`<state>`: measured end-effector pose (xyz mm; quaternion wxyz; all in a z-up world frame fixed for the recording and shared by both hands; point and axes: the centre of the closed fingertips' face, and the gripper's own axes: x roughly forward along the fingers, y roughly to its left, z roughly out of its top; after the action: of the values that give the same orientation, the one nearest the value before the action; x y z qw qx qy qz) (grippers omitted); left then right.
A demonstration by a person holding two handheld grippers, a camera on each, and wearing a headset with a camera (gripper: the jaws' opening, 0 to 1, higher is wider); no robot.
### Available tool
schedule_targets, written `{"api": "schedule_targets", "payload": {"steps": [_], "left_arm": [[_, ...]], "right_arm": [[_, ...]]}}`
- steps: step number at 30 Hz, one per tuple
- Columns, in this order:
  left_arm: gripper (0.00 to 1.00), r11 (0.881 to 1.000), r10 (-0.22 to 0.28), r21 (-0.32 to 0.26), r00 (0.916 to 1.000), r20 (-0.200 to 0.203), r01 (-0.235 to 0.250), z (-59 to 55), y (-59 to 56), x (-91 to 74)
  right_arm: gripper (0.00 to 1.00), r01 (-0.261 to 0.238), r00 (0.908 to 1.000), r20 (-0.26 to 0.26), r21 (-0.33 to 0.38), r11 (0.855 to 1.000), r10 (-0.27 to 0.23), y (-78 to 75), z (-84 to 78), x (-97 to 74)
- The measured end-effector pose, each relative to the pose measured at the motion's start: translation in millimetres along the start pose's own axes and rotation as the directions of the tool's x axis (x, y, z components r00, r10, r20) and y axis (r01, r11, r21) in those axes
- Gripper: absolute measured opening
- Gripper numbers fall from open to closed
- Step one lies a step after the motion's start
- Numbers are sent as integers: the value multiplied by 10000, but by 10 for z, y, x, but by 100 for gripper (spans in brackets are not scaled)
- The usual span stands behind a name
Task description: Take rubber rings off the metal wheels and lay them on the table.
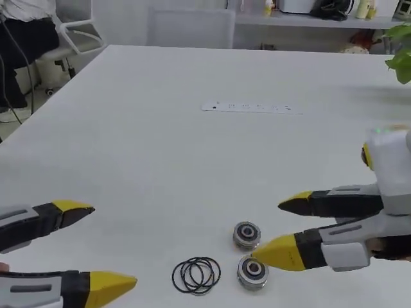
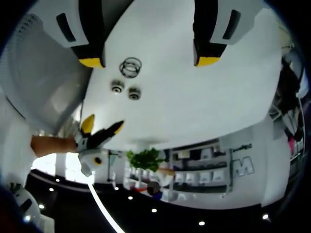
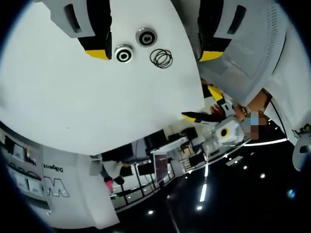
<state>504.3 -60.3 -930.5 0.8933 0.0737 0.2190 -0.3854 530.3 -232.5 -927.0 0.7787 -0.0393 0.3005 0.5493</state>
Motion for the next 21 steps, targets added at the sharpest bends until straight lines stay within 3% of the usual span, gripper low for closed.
{"api": "schedule_targets", "payload": {"steps": [6,14,21], "left_arm": [[75,9995,277,-145,9996,38,-276,-32,63,-89],[75,9963,730,-480,9969,308,-715,-18,161,-225],[76,9950,850,-544,9962,209,-838,-56,159,-241]], "right_arm": [[80,467,9933,1049,204,9987,-486,-62,45,-255],[93,1113,9627,2431,451,9928,-1190,-161,62,-578],[99,1608,9500,2606,645,9849,-1722,-228,-114,-630]]}}
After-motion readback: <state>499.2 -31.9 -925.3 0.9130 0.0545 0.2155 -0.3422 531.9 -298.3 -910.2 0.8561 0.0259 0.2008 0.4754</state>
